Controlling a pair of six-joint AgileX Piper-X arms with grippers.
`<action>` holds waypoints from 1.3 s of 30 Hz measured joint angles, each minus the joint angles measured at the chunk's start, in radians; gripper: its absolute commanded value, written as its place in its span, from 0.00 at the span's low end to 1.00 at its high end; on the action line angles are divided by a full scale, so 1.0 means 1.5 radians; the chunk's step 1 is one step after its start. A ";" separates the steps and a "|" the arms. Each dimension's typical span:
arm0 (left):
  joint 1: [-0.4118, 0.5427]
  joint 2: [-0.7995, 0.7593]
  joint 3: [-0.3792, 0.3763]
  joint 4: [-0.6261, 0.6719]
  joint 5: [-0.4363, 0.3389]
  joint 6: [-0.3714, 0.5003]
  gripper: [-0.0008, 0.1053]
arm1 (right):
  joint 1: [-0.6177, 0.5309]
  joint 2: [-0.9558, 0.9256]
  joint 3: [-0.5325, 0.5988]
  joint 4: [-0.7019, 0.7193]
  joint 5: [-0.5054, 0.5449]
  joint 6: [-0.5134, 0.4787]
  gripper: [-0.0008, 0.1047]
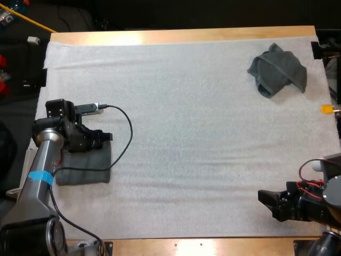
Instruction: Pick towel from pile, fold and stack
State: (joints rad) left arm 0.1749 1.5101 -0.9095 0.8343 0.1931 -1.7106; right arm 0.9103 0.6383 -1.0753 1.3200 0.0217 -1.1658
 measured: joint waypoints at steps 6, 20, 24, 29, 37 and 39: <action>0.000 0.030 0.000 0.000 0.000 -0.002 0.52 | 0.000 0.000 0.000 0.000 0.000 0.000 0.71; 0.000 -0.066 -0.100 0.058 0.000 0.003 0.48 | 0.000 0.000 0.000 0.000 -0.021 0.000 0.71; 0.000 -0.133 -0.105 0.069 0.001 0.003 0.48 | 0.000 0.000 0.000 -0.003 -0.026 0.000 0.71; 0.000 -0.204 -0.105 0.106 0.009 0.003 0.48 | 0.000 0.001 0.000 -0.066 -0.024 -0.016 0.71; 0.000 -0.309 -0.105 0.166 0.043 0.003 0.48 | 0.000 0.065 0.044 -0.115 -0.007 -0.021 0.71; 0.000 -0.334 -0.105 0.179 0.044 0.003 0.48 | 0.000 0.089 0.064 -0.153 -0.004 -0.026 0.71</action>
State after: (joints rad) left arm 0.1749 1.0084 -1.0670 1.1034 0.2588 -1.7067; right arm 0.9103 0.7718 -0.9796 1.0910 0.0163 -1.2051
